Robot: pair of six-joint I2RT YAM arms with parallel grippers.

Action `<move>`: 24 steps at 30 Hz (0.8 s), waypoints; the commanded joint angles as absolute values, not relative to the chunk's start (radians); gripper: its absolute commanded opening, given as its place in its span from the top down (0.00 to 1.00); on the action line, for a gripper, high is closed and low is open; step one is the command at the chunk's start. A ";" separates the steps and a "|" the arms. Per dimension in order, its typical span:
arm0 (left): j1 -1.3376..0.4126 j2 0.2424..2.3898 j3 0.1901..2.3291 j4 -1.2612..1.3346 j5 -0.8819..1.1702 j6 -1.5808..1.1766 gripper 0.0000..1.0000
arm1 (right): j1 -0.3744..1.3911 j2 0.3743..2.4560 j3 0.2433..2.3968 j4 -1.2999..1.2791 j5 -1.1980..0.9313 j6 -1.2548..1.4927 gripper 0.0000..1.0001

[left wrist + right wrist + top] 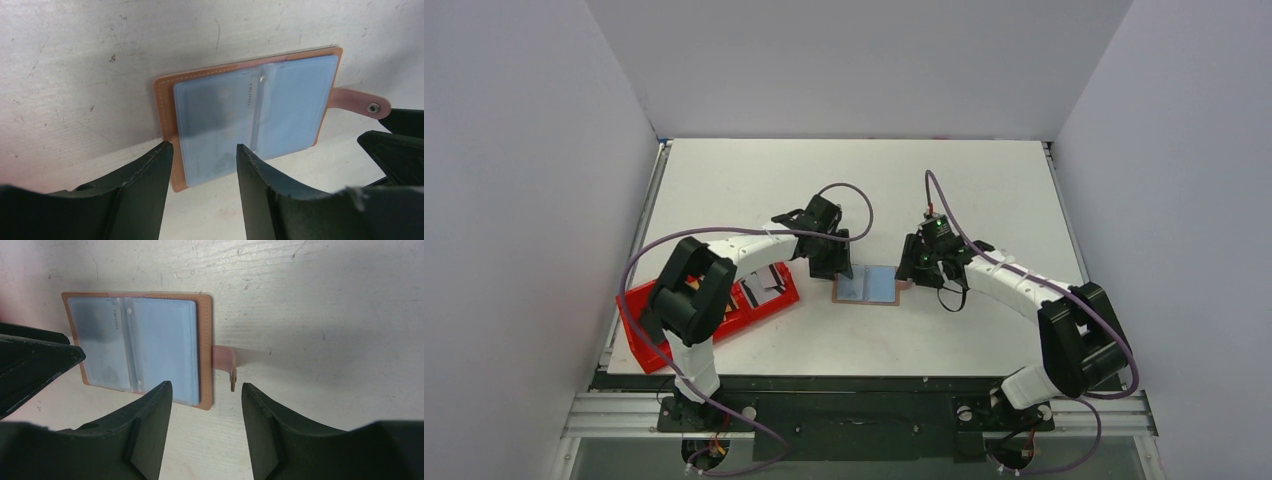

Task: Take the credit cards out of the card holder
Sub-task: Close the card holder at the center of the board.

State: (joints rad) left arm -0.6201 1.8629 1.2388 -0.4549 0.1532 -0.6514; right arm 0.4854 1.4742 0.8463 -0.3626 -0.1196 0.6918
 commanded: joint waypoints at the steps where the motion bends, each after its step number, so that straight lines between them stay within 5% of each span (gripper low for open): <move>1: -0.614 1.864 1.219 -0.406 0.136 -0.657 0.53 | 0.495 1.497 0.883 -0.344 -0.092 0.681 0.51; 12: -0.609 1.877 1.187 -0.385 0.149 -0.654 0.53 | 0.497 1.546 0.882 -0.321 -0.090 0.681 0.72; 24: -0.597 1.877 1.166 -0.316 0.246 -0.697 0.73 | 0.498 1.564 0.874 -0.318 -0.073 0.672 1.00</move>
